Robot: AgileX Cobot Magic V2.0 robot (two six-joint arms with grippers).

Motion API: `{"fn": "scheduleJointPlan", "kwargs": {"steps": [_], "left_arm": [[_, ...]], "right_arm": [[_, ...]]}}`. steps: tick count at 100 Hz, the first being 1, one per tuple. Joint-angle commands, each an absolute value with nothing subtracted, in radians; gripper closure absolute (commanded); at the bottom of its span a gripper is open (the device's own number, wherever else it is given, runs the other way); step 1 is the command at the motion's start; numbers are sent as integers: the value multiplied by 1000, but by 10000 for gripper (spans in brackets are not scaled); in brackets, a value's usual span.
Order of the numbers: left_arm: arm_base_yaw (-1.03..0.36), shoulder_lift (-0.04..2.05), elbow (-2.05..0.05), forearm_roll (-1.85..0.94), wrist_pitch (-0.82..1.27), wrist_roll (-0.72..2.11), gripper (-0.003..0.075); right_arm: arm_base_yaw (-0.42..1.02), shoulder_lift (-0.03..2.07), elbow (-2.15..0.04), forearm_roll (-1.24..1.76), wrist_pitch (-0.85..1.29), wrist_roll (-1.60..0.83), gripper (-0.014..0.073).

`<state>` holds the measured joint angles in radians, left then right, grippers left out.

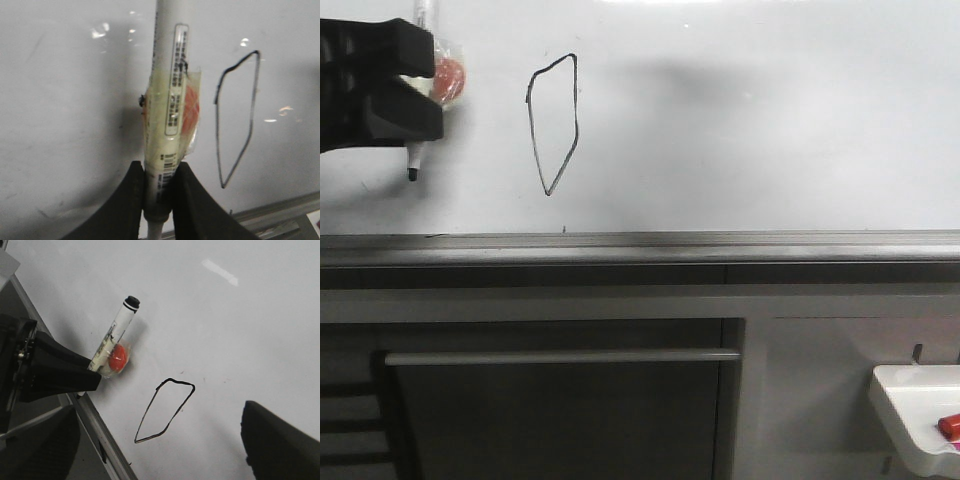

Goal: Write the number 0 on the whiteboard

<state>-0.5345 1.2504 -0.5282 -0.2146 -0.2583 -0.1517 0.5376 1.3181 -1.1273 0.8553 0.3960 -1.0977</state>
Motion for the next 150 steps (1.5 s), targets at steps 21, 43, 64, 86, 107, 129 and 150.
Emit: {"fn": "scheduleJointPlan", "kwargs": {"steps": [21,43,64,86,107,129,150], "left_arm": [[-524,1280,-558,-306,-280,-160,741],[-523,1280,-558,-302,-309,-160,741],[-523,1280,-558,-302,-350,-160,741],[-519,1280,-558,-293,-357,-158,738],[-519,1280,-558,-260,-357,-139,562],[-519,1280,-558,-260,-359,-132,456],[-519,1255,-558,-224,-333,-132,456]], "right_arm": [[538,1283,-1155,894,356,-1098,2],[538,1283,-1155,894,370,-1098,2],[538,1283,-1155,896,379,-1098,2],[538,1283,-1155,896,390,-1098,2],[538,1283,-1155,896,391,-1098,2],[538,1283,-1155,896,397,-1098,2],[533,1281,-1155,899,395,-1098,2]]}}
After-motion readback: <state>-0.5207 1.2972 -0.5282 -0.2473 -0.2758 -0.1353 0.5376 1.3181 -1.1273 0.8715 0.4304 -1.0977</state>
